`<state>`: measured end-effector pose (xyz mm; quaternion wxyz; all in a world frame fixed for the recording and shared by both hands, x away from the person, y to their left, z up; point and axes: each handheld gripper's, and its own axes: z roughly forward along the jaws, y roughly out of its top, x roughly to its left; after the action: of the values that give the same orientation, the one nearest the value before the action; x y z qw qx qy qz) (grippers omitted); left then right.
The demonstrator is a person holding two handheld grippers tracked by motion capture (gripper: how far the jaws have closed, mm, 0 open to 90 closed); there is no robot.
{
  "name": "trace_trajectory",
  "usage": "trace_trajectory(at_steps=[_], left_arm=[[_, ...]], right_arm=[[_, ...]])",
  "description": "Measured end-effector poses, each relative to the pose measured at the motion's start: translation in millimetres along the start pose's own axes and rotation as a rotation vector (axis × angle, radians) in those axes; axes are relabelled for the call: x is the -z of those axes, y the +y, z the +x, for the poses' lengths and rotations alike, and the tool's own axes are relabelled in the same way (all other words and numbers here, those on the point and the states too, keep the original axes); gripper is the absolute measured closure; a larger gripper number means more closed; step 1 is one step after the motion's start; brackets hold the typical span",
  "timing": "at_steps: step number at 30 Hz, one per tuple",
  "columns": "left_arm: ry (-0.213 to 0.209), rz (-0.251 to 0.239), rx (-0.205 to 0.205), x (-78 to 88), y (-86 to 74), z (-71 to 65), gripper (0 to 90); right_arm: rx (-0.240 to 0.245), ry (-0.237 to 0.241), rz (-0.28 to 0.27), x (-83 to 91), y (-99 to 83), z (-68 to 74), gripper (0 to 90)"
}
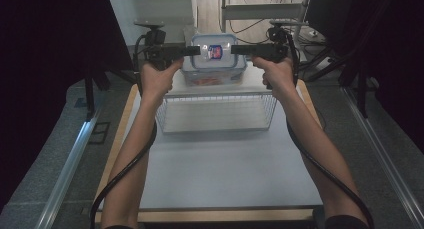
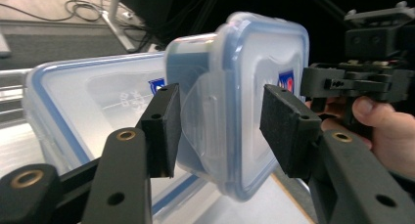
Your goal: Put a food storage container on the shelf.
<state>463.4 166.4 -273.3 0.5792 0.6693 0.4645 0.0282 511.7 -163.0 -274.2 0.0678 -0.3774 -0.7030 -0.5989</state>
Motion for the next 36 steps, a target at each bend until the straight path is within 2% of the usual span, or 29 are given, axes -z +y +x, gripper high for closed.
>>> trace_trajectory(at_steps=[2,4,5,7,10,13,16,19,22,23,26,29,32,36], left_arm=[[0.022,0.006,0.001,-2.3,0.0,-0.1,48.4],[0.03,0.007,0.006,-3.1,-0.4,2.1,47.4],[0.048,0.012,0.003,-3.8,-0.5,3.4,48.5],[0.035,0.002,0.027,-4.3,-0.7,8.0,46.5],[0.021,-0.002,0.038,-5.2,-0.7,10.7,46.3],[0.043,-0.004,0.01,-4.5,0.1,8.1,45.5],[0.072,-0.026,-0.034,-0.4,-0.3,2.9,39.7],[0.085,-0.044,-0.082,8.0,-4.6,-3.0,40.9],[0.093,-0.064,-0.134,16.3,-14.2,-8.8,46.5],[0.094,-0.069,-0.153,18.5,-18.5,-10.5,50.9],[0.118,-0.066,-0.212,21.7,-31.2,-15.2,69.7],[0.128,-0.042,-0.271,17.8,-42.6,-19.0,87.4],[0.122,-0.01,-0.291,9.8,-47.4,-19.1,89.8],[0.124,0.008,-0.28,-0.3,-49.9,-18.4,89.8]], right_arm=[[0.039,-0.052,0.004,-2.4,0.4,1.0,53.7],[0.047,-0.058,0.013,-5.1,0.2,1.0,52.1],[0.045,-0.068,0.014,-6.6,-0.1,1.5,49.9],[0.033,-0.072,0.006,-8.4,-0.1,0.4,49.7],[0.023,-0.066,-0.011,-8.4,-0.6,-1.3,50.5],[0.033,-0.065,-0.017,-8.1,-1.3,-1.8,47.9],[0.048,-0.073,-0.029,-6.6,-2.3,-0.3,44.8],[0.09,-0.08,-0.038,-3.3,-4.2,0.9,43.2],[0.134,-0.098,-0.053,2.1,-6.2,2.6,43.0],[0.144,-0.107,-0.053,4.0,-7.0,3.4,43.2],[0.176,-0.129,-0.061,9.1,-10.9,4.7,43.6],[0.2,-0.149,-0.068,13.3,-15.4,4.9,46.5],[0.226,-0.165,-0.058,14.9,-20.8,6.2,52.6],[0.285,-0.201,-0.033,12.5,-27.6,10.7,58.6]])
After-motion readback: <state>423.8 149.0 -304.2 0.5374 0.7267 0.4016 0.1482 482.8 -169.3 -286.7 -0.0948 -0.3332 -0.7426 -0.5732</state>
